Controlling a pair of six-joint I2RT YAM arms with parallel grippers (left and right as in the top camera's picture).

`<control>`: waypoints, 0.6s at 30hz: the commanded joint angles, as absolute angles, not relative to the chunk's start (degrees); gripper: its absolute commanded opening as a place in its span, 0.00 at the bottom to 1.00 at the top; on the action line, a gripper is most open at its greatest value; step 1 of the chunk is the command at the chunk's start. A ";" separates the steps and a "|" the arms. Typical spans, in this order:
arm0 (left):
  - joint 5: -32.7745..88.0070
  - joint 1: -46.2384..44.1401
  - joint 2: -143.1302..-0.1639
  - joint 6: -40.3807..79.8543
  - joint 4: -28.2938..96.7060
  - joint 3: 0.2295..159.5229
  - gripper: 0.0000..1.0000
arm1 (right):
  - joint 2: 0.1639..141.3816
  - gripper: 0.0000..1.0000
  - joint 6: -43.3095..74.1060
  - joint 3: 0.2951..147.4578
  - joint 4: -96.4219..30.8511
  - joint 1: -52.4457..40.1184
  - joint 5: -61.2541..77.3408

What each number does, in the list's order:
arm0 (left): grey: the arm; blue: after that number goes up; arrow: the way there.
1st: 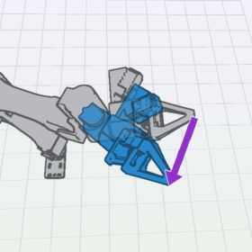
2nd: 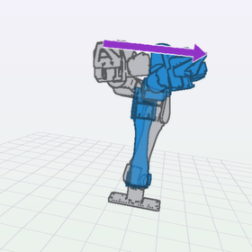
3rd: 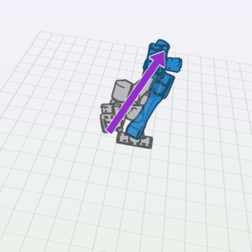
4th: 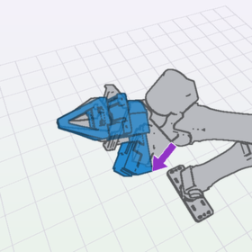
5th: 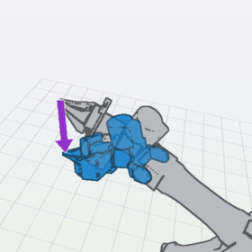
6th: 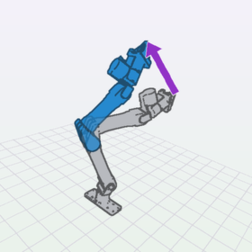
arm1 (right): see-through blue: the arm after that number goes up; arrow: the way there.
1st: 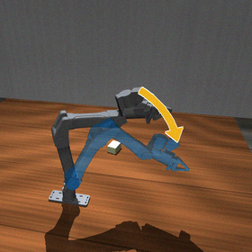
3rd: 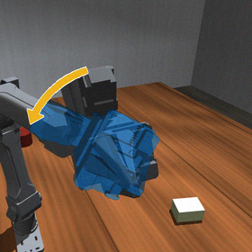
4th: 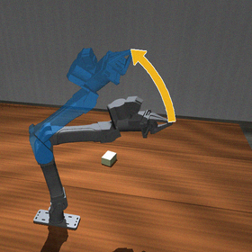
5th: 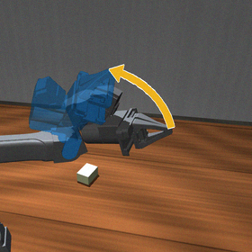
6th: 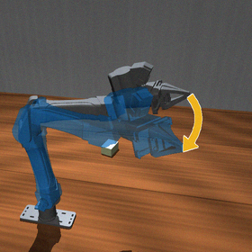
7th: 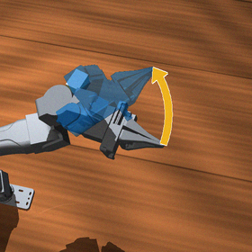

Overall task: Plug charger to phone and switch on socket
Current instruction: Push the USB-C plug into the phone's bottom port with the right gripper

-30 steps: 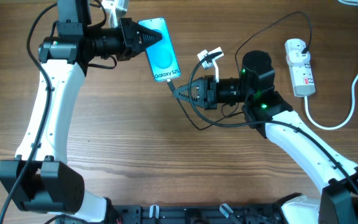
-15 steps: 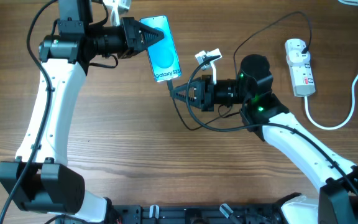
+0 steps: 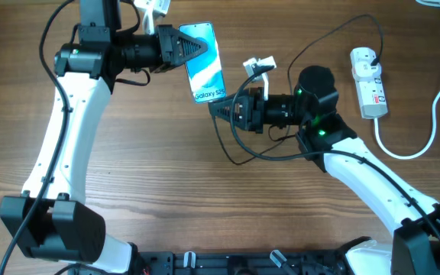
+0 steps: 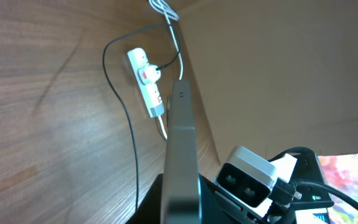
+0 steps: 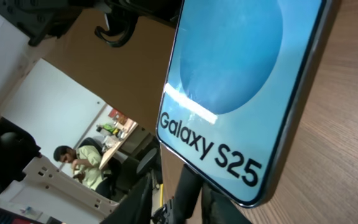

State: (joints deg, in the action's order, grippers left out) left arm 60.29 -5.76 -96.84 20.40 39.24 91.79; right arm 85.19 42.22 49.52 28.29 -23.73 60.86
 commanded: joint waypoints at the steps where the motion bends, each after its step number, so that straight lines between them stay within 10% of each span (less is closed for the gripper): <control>1: 64.10 -7.62 -95.90 23.18 36.97 91.09 0.04 | 84.86 0.31 41.98 52.05 27.07 -23.73 60.51; 6: 63.99 -7.62 -95.90 26.20 34.92 91.09 0.04 | 84.86 0.38 40.27 52.05 22.94 -23.73 60.47; 18: 61.87 -7.62 -95.90 26.15 34.89 91.09 0.04 | 84.86 0.18 40.71 52.03 19.64 -23.79 64.69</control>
State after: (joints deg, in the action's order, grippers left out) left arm 60.45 -7.62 -96.84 24.95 35.33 91.33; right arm 85.17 41.30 50.83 20.10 -23.70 62.13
